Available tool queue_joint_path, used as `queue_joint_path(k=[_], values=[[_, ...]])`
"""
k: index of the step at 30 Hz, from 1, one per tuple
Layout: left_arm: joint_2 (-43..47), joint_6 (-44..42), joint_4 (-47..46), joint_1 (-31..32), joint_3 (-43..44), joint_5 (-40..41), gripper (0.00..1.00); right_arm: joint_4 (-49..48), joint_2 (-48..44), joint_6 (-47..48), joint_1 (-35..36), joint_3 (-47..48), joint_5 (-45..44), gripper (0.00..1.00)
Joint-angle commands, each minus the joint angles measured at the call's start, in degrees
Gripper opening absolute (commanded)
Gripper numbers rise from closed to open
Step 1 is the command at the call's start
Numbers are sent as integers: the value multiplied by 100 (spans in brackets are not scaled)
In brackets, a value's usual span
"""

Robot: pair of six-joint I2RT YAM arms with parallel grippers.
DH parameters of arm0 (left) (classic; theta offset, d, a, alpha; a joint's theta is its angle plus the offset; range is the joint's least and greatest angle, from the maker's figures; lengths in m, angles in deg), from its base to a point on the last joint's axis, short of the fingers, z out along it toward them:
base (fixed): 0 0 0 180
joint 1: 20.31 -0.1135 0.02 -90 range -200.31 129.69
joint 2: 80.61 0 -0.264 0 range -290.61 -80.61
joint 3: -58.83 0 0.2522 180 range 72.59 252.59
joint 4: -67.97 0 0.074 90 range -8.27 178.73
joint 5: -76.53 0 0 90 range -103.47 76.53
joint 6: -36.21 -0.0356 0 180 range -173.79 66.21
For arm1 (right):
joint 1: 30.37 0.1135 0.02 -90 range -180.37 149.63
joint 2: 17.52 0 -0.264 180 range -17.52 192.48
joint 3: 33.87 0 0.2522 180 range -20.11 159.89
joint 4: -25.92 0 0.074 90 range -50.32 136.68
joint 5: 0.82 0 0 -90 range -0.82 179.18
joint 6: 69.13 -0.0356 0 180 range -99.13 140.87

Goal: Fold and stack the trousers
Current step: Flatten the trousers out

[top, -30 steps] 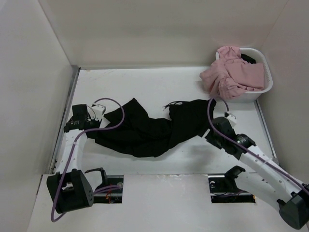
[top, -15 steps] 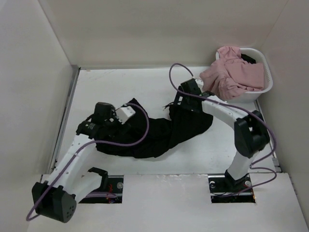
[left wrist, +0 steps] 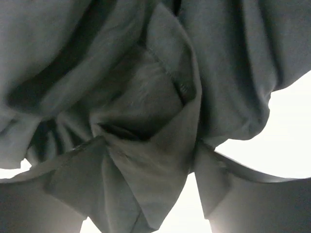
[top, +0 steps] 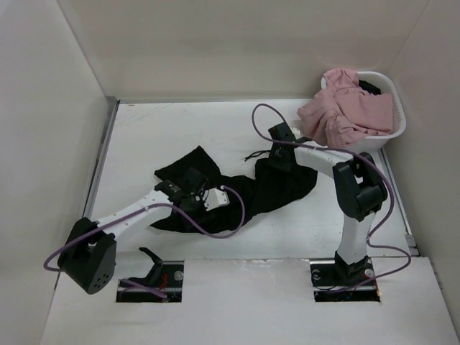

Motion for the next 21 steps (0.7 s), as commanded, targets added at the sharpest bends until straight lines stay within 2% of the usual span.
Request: queue_joint_path(k=[1,2,3,5,6,11,13,17,19,21], values=[[-307,-57,-462,-4,-117,-165,50,-313,31,-36,-36,-102,208,34],[-422,-31,-664,-82,-135,-16,33,-322,-82,-19,-36,-120,173,21],[-493,39,-857,-205,-135,151,22,-322,-240,16,-27,-128,147,12],[-511,83,-1034,-565,22,345,12,-392,-574,104,-1,-67,163,2],[-441,92,-1087,-845,171,372,10,-436,-758,200,-1,20,207,1],[-273,83,-992,-2926,1338,214,3,-629,-1733,780,70,688,410,0],[-396,101,-843,-3805,1804,135,2,-717,-2339,782,87,549,489,0],[-616,145,-675,-5634,2456,21,2,-682,-3841,361,87,-757,358,2],[-669,154,-657,-6294,2545,3,2,-709,-4580,123,-9,-1540,252,6],[-695,92,-631,-6700,2475,3,2,-709,-5275,-105,-140,-2436,173,13]])
